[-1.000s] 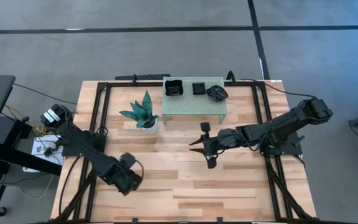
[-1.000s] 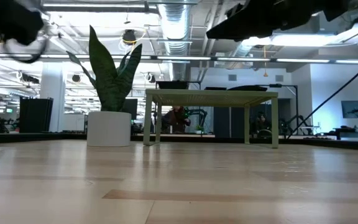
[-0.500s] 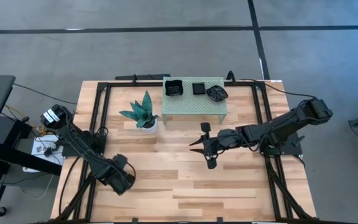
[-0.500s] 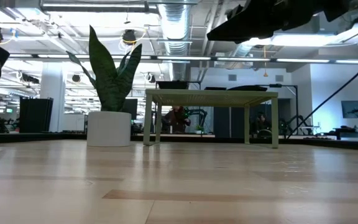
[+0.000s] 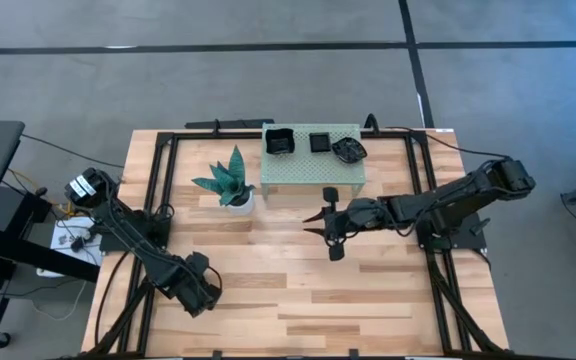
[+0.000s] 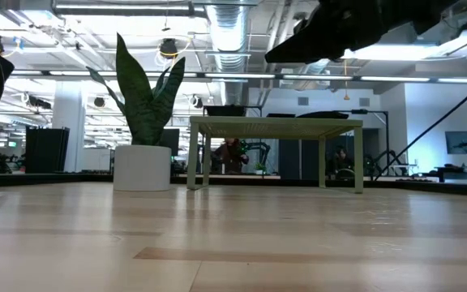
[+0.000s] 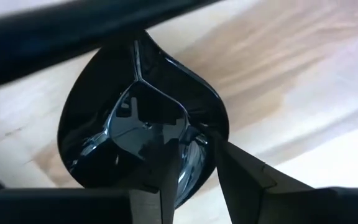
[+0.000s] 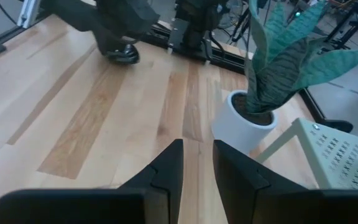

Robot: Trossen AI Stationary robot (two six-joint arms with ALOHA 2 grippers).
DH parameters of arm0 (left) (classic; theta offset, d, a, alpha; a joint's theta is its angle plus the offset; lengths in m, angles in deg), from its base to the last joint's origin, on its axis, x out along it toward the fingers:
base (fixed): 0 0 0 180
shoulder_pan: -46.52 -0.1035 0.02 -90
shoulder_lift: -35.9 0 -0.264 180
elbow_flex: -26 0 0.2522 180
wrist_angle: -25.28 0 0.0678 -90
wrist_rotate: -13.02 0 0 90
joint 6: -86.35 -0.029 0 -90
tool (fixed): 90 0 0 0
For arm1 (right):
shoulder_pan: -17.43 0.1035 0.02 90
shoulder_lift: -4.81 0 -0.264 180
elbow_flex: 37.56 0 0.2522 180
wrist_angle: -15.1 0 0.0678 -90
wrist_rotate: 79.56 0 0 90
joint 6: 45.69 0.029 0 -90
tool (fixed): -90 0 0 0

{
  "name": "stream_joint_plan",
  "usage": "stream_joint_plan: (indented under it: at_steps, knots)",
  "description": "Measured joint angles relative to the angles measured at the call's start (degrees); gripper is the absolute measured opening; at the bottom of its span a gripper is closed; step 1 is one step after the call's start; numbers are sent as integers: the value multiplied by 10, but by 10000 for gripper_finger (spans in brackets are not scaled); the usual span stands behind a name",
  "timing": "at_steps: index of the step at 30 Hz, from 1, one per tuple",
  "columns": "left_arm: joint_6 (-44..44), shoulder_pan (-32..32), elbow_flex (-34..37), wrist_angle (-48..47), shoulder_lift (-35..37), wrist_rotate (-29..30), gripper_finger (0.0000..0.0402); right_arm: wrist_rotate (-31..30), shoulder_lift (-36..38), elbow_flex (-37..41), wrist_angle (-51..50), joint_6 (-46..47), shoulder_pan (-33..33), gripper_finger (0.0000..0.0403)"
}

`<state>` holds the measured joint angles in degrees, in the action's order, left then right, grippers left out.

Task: Pick & Place Mini shaped plates
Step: Stack the leaf-shaped plate on top of the other leaf-shaped plate on the shelf

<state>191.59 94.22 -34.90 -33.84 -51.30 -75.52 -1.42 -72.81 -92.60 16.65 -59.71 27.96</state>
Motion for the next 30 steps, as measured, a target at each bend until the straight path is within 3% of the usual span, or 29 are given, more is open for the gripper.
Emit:
stream_joint_plan:
  at_steps: [22,30]
  knots:
    - [-41,-13,-1,56,-2,20,106,0,0,0,2,0,-17,82]
    - [-57,-13,-1,73,-52,4,106,1,0,0,2,1,-11,82]
